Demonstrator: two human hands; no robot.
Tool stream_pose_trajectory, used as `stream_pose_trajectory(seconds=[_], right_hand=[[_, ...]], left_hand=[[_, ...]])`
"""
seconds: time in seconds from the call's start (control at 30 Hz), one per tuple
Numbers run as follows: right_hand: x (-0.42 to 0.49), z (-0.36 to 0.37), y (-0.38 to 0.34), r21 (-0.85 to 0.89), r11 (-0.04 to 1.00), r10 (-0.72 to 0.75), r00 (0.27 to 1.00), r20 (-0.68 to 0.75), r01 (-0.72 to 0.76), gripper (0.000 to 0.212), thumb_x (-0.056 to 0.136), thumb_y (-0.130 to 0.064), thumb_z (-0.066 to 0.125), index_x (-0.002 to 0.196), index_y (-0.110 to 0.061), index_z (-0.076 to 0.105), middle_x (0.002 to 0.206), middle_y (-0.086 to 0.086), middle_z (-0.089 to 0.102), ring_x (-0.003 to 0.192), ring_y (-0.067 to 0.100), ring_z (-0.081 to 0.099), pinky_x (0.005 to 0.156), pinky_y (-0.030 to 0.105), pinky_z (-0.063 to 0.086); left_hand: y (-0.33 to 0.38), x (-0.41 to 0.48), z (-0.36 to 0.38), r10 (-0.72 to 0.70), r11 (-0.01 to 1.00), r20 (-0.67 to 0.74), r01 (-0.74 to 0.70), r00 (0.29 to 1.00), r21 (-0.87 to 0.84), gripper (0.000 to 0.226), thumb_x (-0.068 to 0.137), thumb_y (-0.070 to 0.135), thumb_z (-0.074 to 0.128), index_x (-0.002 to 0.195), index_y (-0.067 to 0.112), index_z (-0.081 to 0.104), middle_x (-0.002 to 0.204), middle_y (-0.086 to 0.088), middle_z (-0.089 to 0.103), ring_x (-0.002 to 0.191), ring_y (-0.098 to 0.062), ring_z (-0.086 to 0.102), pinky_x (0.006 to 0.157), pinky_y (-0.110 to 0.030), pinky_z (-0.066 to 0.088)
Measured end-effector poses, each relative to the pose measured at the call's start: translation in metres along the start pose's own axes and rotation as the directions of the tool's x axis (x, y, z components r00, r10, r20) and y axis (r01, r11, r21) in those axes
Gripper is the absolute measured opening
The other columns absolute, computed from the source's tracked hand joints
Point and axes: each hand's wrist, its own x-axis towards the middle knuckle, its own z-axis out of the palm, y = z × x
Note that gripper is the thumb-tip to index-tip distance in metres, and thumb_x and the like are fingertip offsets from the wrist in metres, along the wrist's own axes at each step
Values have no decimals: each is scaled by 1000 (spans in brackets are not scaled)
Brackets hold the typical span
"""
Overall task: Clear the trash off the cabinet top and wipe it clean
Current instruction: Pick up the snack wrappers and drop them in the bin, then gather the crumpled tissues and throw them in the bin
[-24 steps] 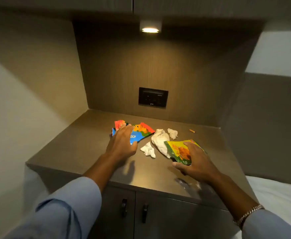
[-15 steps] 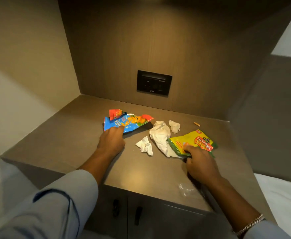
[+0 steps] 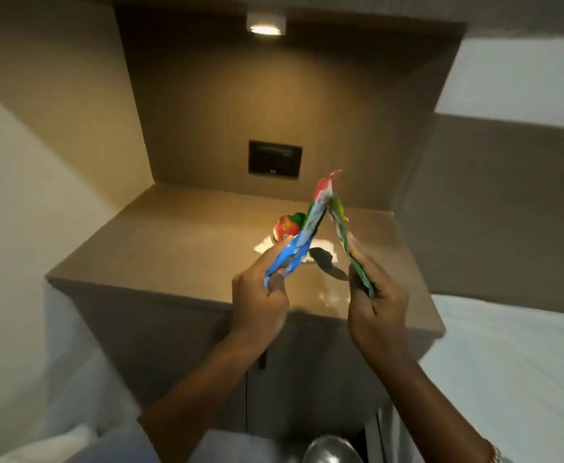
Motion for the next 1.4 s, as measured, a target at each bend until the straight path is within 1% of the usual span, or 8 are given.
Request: stream_pose_trajectory(seconds=[0.13,0.27,0.43,0.67,0.87,1.17,1.27,1.4], right_hand=[[-90,-31,-24,171,961,209,975,77,-220,57,84,5,49,125,-33,58,125,-23,64,120,1,59,98,16,49],[-175,-56,-11,180,871,432,887,165,-458,50,89,-4,51,123,-40,58,128,-20,63,119,4,61,93,15,51],[-260,-65,94,98,657,731,663,162,-747,47,95,-2,50,115,-42,62,118,-17,71,112,2,64,88,13,53],[-365,-43,306,-9,357,895,339,289,-934,36,96,0,44,127,-11,58,124,20,64,114,34,62,96,47,53],[-402,-32,402,-60,243,920,211,331,-968,49,88,10,50,130,-15,52,113,-7,65,92,3,69,70,14,55],[-301,-71,290,-6,268,892,246,379,-963,41,91,13,44,122,-12,56,126,10,56,111,15,56,80,17,54],[-239,-79,221,3,421,821,382,425,-907,42,91,9,50,118,-23,57,130,8,59,121,23,56,99,33,49],[-152,-93,141,135,592,668,577,471,-795,39,90,4,55,113,-26,65,119,-3,71,116,16,63,94,24,53]], left_hand=[[16,-93,-1,-59,977,219,101,974,-186,58,84,-11,51,127,27,55,119,17,64,111,10,59,94,-6,46],[-9,-186,16,-271,931,421,348,865,-115,40,88,2,50,120,24,58,101,-14,70,85,-27,68,77,-36,61],[-96,-266,76,-529,802,560,592,638,83,49,88,-2,55,134,15,51,130,-8,61,117,-13,60,99,-26,52],[-271,-346,185,-790,359,575,921,213,152,66,79,-20,47,139,10,45,135,-19,57,122,-29,56,104,-40,47],[-360,-382,229,-837,41,545,990,-39,133,81,79,-13,55,149,16,25,148,-13,44,130,-33,49,107,-44,42],[-223,-297,159,-878,228,462,958,125,174,54,83,-17,52,135,-4,45,125,-18,56,102,-22,62,82,-18,53],[-145,-238,137,-840,391,465,906,279,163,48,85,-18,50,132,-6,47,137,-25,52,127,-32,51,107,-41,42],[-60,-165,103,-710,555,522,832,473,2,38,88,-11,53,118,12,59,129,-17,60,114,-21,60,100,-41,50]])
